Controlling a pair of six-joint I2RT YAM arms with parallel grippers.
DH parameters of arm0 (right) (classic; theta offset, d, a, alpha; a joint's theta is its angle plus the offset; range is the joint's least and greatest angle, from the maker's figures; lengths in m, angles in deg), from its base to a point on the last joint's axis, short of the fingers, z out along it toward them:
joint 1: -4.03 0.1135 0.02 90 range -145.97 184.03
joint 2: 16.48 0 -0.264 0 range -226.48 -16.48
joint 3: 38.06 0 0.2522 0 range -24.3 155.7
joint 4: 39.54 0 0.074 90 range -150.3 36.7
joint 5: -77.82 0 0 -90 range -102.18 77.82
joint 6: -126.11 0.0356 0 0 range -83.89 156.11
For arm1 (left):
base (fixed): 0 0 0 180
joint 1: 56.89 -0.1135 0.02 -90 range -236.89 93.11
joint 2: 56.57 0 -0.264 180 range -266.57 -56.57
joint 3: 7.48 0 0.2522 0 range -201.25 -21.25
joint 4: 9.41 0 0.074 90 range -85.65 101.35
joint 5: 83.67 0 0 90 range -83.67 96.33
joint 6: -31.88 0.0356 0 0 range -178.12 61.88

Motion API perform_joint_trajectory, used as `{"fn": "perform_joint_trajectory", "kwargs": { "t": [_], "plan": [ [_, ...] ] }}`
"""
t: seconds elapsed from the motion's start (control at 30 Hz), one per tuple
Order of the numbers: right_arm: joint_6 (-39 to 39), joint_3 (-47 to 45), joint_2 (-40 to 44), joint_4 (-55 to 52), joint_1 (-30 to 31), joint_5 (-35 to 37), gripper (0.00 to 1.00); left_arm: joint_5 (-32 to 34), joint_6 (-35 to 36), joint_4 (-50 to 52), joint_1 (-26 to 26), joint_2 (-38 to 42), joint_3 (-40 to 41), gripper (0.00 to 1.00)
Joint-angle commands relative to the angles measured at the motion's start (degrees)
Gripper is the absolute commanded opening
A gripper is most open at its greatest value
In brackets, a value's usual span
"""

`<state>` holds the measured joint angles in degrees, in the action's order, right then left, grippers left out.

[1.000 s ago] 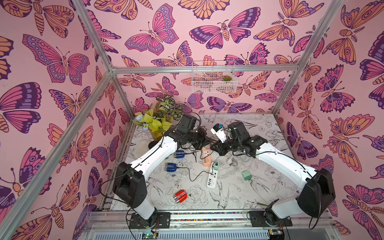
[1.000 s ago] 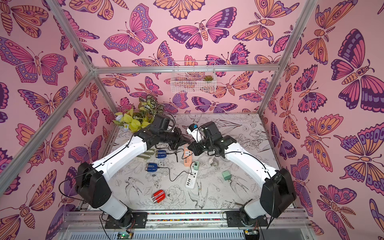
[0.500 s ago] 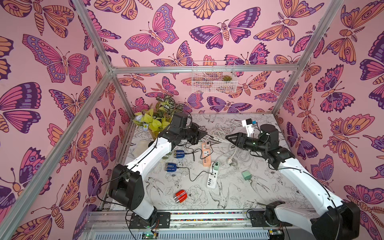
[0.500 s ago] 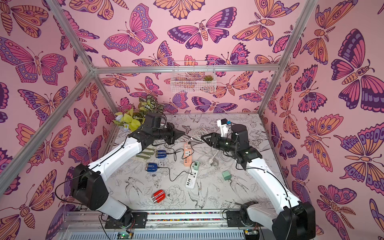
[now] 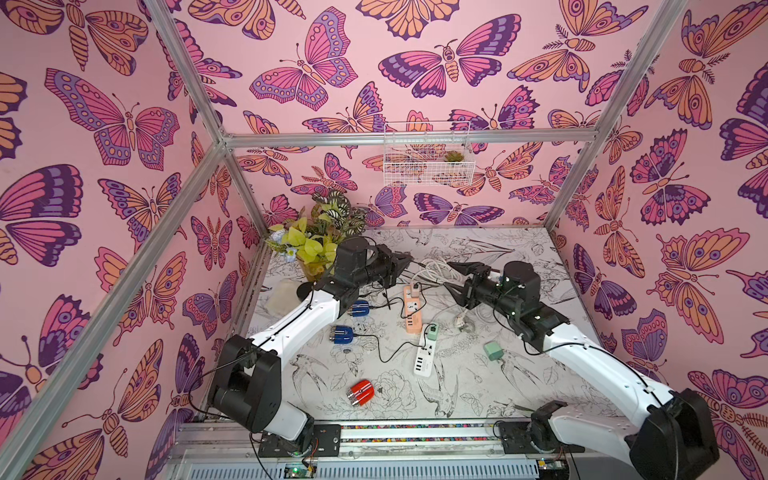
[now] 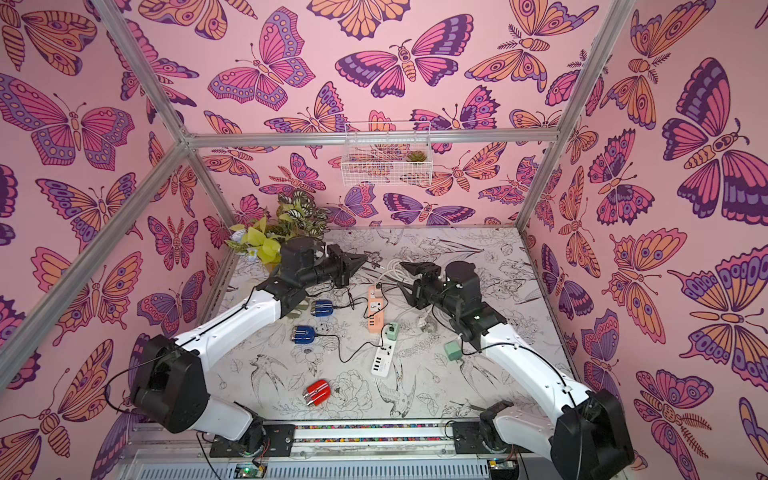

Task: Charge the electric shaver
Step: Pick up the charging cable from the center of the board.

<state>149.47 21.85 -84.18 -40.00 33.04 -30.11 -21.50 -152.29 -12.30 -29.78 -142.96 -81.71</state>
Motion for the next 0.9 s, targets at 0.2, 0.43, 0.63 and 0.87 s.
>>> {"fn": "perform_joint_trajectory", "kwargs": {
  "t": [0.2, 0.43, 0.63, 0.87],
  "plan": [
    [13.26, 2.19, -7.64, 11.02, 4.34, 8.81, 0.54, 3.92, -0.96, -14.42, 1.8, 0.61, 4.78, 0.0],
    [15.09, 3.67, -12.06, 17.36, 4.38, 11.24, 0.39, 3.93, -1.45, -14.88, 2.57, 0.85, 5.95, 0.0],
    [15.5, 5.01, -13.12, 18.18, 4.89, 11.03, 0.3, 4.28, -1.45, -14.75, 2.68, 0.64, 6.43, 0.0],
    [15.31, 3.87, -12.64, 16.72, 4.88, 10.85, 0.06, 4.42, -1.63, -14.73, 2.68, 0.34, 5.98, 0.0]
  ]
}}
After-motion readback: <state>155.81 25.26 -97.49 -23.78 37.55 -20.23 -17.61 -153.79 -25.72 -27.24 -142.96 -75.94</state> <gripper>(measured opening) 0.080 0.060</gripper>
